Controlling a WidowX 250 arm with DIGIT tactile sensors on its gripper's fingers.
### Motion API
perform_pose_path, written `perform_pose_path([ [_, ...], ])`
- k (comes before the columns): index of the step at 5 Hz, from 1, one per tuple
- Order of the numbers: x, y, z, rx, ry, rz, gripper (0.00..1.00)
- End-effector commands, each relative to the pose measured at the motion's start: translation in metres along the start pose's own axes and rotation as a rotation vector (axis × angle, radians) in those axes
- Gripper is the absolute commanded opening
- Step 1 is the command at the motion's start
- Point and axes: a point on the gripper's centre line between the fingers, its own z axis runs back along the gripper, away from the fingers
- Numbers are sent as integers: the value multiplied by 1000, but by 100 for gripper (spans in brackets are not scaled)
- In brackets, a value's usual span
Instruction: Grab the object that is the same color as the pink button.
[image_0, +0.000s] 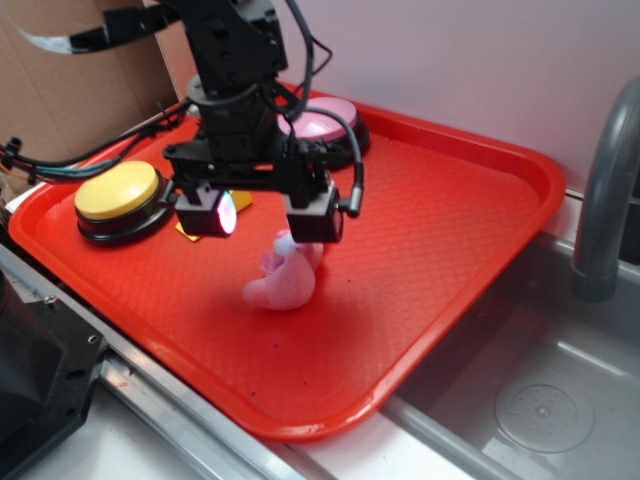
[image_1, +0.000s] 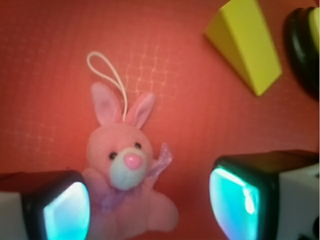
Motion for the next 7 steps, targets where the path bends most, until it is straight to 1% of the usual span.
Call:
perform_pose_path([
  [1,2,-6,-17,-66,-4,-11,100],
  [2,2,-6,-24,-68,11,-12,100],
  [3,2,-6,-29,-62,3,-9,72],
  [4,3,-5,-29,-66,-10,-8,8],
  [5,4,-6,-16,-61,2,-141,0],
  [6,14,-3,21,-22,-18,-339,0],
  [7,26,7,55,10,-43,-424,0],
])
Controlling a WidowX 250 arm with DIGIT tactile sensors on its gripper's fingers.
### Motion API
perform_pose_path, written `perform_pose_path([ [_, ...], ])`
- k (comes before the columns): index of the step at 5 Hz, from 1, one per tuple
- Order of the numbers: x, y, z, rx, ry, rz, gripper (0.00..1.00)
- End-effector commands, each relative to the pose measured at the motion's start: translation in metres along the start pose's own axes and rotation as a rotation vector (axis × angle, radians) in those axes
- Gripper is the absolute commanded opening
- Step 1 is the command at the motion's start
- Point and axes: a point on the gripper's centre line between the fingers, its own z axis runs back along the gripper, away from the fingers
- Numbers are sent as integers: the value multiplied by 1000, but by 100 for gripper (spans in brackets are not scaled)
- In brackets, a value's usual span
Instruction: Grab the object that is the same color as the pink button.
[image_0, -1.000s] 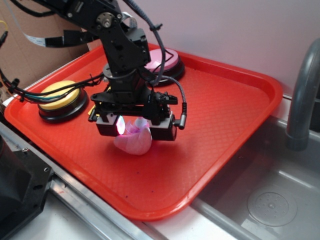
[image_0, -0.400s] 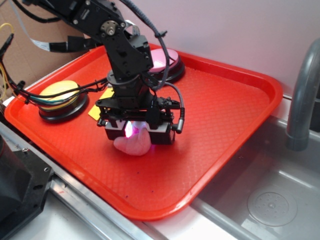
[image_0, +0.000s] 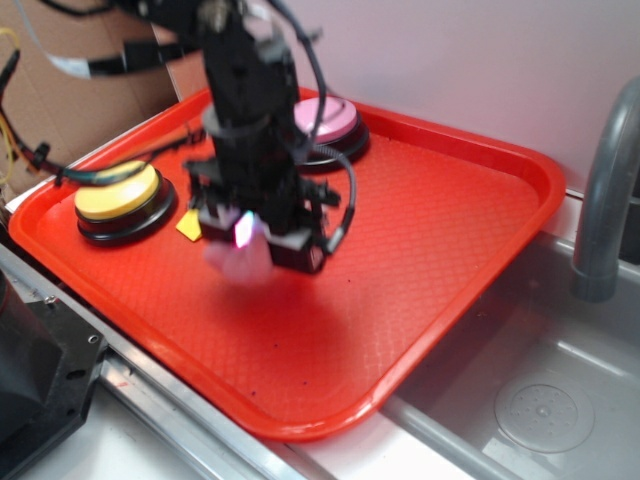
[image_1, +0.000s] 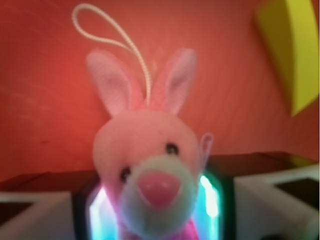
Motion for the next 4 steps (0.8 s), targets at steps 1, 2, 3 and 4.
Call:
perform_pose_path([
  [1,25,36,76,-10,-40,-127,0],
  [2,30,61,104,-27,-79,-111,0],
  [3,33,69,110,-93,-66,-128,0],
  [4,32,66,108,-36,-77,-181,0],
])
